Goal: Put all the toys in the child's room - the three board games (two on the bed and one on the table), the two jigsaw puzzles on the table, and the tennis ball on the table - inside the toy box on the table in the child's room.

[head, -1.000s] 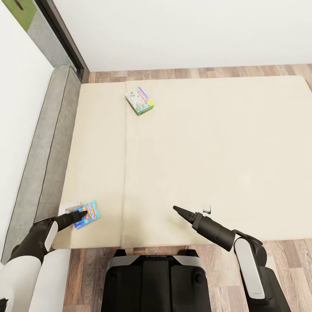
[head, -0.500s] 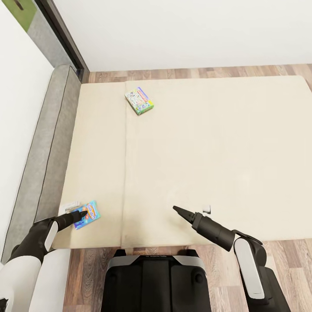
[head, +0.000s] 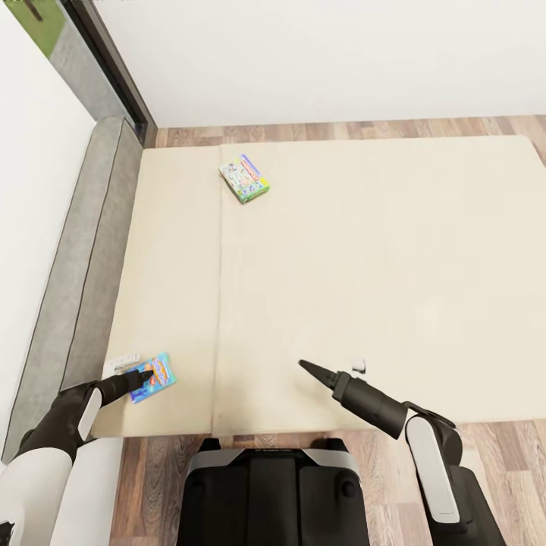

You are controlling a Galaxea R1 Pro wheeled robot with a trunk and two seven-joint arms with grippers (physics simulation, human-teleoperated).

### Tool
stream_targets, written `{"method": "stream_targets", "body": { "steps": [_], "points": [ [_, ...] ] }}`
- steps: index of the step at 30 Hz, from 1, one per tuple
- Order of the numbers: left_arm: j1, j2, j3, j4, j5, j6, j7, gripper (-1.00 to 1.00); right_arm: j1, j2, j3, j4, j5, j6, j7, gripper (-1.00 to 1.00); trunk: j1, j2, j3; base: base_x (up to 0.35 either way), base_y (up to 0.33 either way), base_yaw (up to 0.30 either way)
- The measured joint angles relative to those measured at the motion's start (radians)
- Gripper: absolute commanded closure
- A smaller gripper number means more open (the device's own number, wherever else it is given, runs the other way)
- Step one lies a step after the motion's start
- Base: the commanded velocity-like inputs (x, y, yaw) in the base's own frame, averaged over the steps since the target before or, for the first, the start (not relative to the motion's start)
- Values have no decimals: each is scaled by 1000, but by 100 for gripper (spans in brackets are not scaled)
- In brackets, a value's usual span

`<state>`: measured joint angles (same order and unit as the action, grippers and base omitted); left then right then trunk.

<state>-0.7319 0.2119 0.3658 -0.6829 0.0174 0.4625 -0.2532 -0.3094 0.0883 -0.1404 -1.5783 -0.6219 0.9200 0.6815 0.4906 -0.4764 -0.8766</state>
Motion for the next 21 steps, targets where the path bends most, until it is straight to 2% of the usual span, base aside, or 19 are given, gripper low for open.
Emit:
{"method": "stream_targets", "body": {
  "steps": [6,11,12,16,21],
  "points": [
    [0,1,0,9,0,1,-4,-100,0,0,22,0,1,-6,-1,-100,0,0,6,0,0,0],
    [0,15,0,18,3,2,-49,-100,0,0,24,0,1,-6,-5,-100,0,0,7,0,0,0],
    [0,17,3,20,-7,-2,-60,-100,0,0,24,0,1,-6,-9,-100,0,0,7,0,0,0],
    [0,19,7,23,-20,-7,-77,-100,0,0,25,0,0,-6,-22,-100,1,0,7,0,0,0],
    [0,18,11,27,-19,-7,-86,-100,0,0,25,0,0,-7,-28,-100,1,0,7,0,0,0]
  ]
}}
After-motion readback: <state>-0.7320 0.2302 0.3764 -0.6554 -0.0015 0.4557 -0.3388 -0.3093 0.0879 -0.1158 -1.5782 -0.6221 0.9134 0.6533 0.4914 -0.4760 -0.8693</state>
